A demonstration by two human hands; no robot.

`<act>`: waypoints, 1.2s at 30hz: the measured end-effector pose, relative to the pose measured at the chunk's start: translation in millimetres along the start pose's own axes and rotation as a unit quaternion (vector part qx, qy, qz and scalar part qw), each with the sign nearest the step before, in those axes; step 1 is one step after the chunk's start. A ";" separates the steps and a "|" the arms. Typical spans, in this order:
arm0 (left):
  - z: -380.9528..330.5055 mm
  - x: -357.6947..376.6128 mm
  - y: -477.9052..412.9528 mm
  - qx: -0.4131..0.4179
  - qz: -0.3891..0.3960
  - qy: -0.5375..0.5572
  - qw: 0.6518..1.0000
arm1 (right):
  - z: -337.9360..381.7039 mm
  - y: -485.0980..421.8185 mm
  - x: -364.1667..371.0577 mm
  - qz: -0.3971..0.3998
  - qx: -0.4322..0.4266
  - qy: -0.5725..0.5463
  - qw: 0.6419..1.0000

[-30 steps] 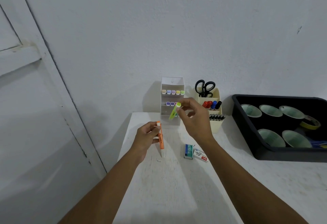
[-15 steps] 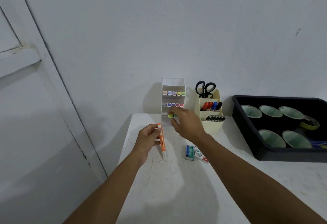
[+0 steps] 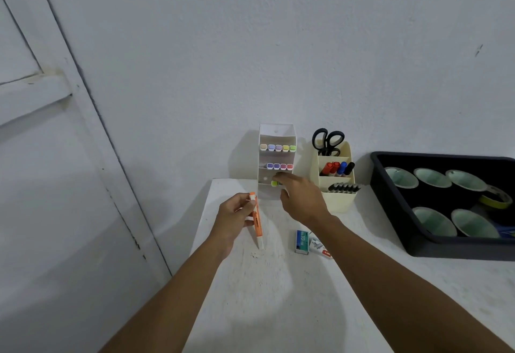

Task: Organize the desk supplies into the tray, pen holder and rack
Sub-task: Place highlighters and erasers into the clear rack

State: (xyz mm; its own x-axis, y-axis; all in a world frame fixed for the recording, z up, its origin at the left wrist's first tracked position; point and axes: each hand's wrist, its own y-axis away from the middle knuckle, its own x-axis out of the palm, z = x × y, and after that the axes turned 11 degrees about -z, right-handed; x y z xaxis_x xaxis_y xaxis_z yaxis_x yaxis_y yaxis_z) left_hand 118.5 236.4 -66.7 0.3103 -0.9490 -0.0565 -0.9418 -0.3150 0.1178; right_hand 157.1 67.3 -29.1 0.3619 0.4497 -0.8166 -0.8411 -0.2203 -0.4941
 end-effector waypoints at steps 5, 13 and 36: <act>-22.0 2.2 -0.7 0.127 -0.031 -0.040 0.991 | -11.1 20.8 2.4 -0.118 -0.012 -0.082 0.990; -45.4 5.3 6.4 0.402 -0.093 -0.167 0.895 | -23.7 28.9 10.6 -0.130 0.102 -0.119 0.979; -19.4 42.7 -35.4 0.304 0.019 -0.480 0.823 | -14.3 7.3 14.3 -0.017 0.241 -0.265 0.934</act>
State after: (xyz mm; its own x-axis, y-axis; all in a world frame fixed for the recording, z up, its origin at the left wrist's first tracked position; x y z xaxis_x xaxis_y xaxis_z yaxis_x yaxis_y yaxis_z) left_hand 167.6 206.7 -54.1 0.3086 -0.4155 -0.8556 -0.9297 0.0582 -0.3636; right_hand 161.9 59.7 -48.7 0.2487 0.8428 -0.4772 -0.9622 0.1587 -0.2213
